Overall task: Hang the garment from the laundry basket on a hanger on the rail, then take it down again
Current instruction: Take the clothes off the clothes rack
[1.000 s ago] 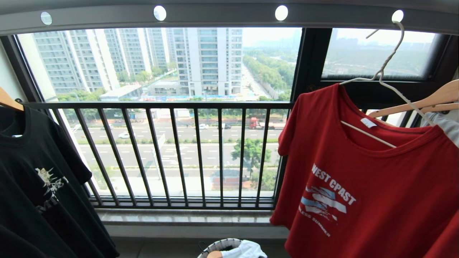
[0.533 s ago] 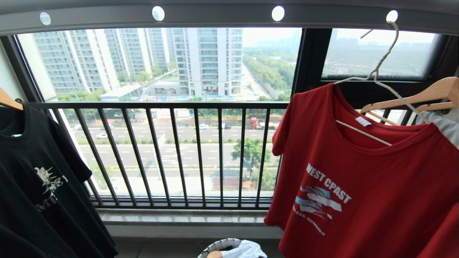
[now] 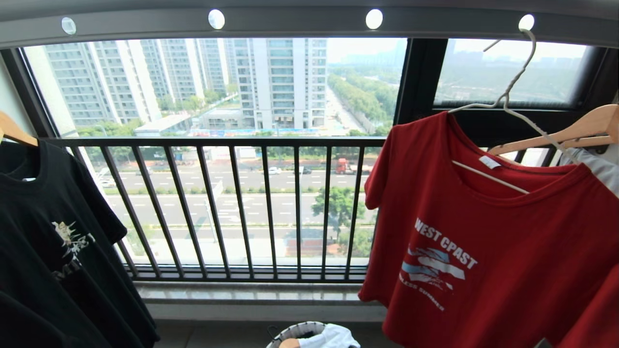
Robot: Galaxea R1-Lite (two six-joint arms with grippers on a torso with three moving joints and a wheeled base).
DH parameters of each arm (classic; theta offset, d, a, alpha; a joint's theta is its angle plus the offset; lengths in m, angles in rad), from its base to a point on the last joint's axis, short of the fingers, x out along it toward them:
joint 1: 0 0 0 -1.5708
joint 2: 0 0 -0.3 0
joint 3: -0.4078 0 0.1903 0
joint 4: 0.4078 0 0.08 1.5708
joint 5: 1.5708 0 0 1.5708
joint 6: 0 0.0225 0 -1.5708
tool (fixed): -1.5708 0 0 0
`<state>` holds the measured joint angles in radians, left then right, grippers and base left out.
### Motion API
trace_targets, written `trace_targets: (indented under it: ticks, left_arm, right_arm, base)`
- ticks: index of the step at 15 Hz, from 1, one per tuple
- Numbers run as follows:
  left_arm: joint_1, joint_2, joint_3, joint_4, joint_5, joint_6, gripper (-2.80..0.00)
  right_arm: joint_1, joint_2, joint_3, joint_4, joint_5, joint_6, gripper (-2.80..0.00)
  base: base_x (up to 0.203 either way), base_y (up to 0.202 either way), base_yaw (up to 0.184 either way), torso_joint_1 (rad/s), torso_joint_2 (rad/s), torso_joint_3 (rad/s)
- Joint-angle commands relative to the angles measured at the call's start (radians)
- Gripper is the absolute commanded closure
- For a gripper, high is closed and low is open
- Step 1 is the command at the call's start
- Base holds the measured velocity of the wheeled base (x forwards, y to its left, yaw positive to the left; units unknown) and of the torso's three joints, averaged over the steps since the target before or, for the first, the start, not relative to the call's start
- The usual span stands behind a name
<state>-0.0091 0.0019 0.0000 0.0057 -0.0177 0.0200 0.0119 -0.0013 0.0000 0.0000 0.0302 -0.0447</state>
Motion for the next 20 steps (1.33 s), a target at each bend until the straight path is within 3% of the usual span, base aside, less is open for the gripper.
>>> trace_targets:
  ticks: [1,15,17,20]
  left_arm:
    - [0.000,0.001,0.002,0.000,0.001,0.000,0.00]
    - [0.000,0.000,0.002,0.000,0.001,0.000,0.00]
    - [0.000,0.000,0.002,-0.001,0.000,0.000,0.00]
    - [0.000,0.000,0.001,0.000,0.000,0.000,0.00]
  right_arm:
    - [0.000,0.001,0.000,0.000,0.000,0.000,0.00]
    - [0.000,0.001,-0.012,-0.009,-0.007,-0.004,0.00]
    - [0.000,0.002,-0.125,0.017,-0.022,-0.003,0.00]
    - [0.000,0.075,-0.374,0.181,-0.024,-0.008,0.00]
  base:
    - [0.000,0.000,0.000,0.000,0.00,0.000]
    - [0.000,0.000,0.000,0.000,0.00,0.000]
    - [0.000,0.000,0.000,0.000,0.00,0.000]
    - [0.000,0.000,0.000,0.000,0.00,0.000]
